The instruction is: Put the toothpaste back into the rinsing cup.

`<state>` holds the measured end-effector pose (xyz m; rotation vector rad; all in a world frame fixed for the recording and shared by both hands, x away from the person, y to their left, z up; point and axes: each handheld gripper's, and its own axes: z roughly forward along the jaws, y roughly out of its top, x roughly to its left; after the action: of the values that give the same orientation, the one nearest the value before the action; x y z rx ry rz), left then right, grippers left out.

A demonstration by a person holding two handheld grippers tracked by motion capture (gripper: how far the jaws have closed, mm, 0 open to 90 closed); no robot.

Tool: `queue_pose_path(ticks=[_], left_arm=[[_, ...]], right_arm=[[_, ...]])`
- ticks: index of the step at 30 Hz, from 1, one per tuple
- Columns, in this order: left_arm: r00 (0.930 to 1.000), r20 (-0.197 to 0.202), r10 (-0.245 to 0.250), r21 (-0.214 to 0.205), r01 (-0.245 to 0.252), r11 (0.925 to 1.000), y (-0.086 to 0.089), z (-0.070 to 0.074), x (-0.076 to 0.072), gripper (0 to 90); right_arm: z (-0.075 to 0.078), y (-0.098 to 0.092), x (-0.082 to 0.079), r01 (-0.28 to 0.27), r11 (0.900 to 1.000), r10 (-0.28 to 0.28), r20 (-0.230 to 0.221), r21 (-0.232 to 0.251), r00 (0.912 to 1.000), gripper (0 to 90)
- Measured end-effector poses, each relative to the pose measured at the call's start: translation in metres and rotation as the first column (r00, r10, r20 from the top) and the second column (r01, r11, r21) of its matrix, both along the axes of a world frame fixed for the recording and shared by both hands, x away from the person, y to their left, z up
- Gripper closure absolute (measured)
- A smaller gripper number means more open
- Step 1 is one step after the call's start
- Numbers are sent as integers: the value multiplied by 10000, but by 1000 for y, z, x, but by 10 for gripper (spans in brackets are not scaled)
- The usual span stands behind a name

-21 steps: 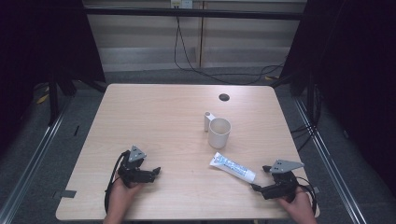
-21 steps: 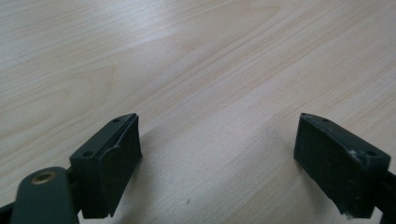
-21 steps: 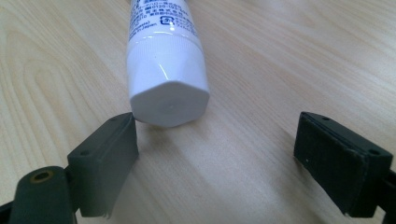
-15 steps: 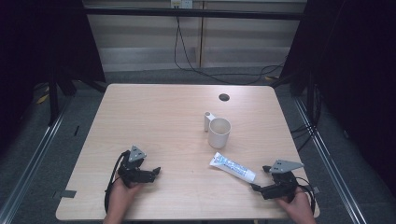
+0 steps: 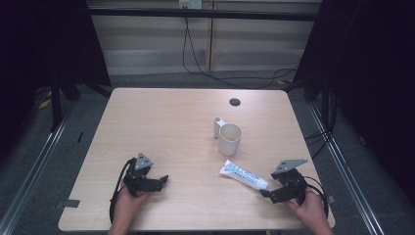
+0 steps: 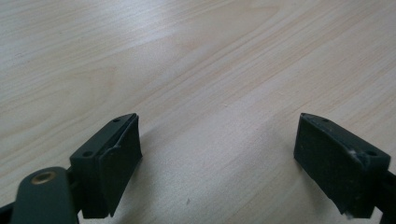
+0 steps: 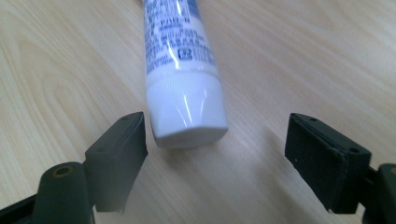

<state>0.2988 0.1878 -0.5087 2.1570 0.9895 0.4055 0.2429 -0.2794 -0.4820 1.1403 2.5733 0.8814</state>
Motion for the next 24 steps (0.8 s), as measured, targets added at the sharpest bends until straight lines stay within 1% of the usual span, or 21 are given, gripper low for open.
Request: queue_pose_path(ticks=[1,2,3,4,5,7,8,11,14,16,17,18,20,22,24], left_arm=[[10000,1,2,-2,-2,10000,0,0,0,146],[10000,0,1,0,-1,10000,0,0,0,146],[10000,-4,-4,-1,4,10000,0,0,0,146],[10000,5,38,-64,-38,10000,0,0,0,146],[10000,-7,-13,-10,13,10000,0,0,0,146],[10000,-6,-9,-4,9,10000,0,0,0,145],[10000,-4,-6,-6,6,10000,0,0,0,145],[10000,-6,-16,-14,16,10000,0,0,0,145],[10000,-12,-67,25,67,10000,0,0,0,145],[10000,-10,-71,20,71,10000,0,0,0,145],[10000,-26,-90,12,90,10000,0,0,0,146],[10000,-26,-90,12,90,10000,0,0,0,146],[9999,-24,-100,12,100,9999,1,0,0,146],[9999,-25,-98,7,98,10000,1,0,0,146],[9999,-24,-102,16,103,9999,1,0,0,146]], right_arm=[[6,4,5,-5,10000,2,-333,-96,9994,220],[8,6,6,71,9998,-80,-494,-183,9987,230],[10,8,9,32,9996,-47,-569,-267,9984,245],[13,11,11,27,9996,-49,-781,-283,9969,257],[16,14,15,17,9995,-45,-904,-313,9959,262],[21,19,19,-13,9989,-33,-983,-467,9952,265],[24,23,23,-85,9979,24,-952,-637,9955,264],[28,33,30,-237,9958,137,-1122,-886,9936,264],[31,46,38,-521,9885,335,-1303,-1420,9909,265],[31,53,42,-699,9847,470,-1436,-1595,9885,276],[31,57,44,-775,9808,498,-1545,-1789,9867,275],[31,57,44,-775,9808,498,-1545,-1789,9867,275],[31,67,51,-952,9764,621,-1699,-1940,9835,275],[31,69,52,-1015,9746,674,-1708,-1997,9830,275],[32,77,56,-1073,9694,664,-1849,-2208,9805,276]])
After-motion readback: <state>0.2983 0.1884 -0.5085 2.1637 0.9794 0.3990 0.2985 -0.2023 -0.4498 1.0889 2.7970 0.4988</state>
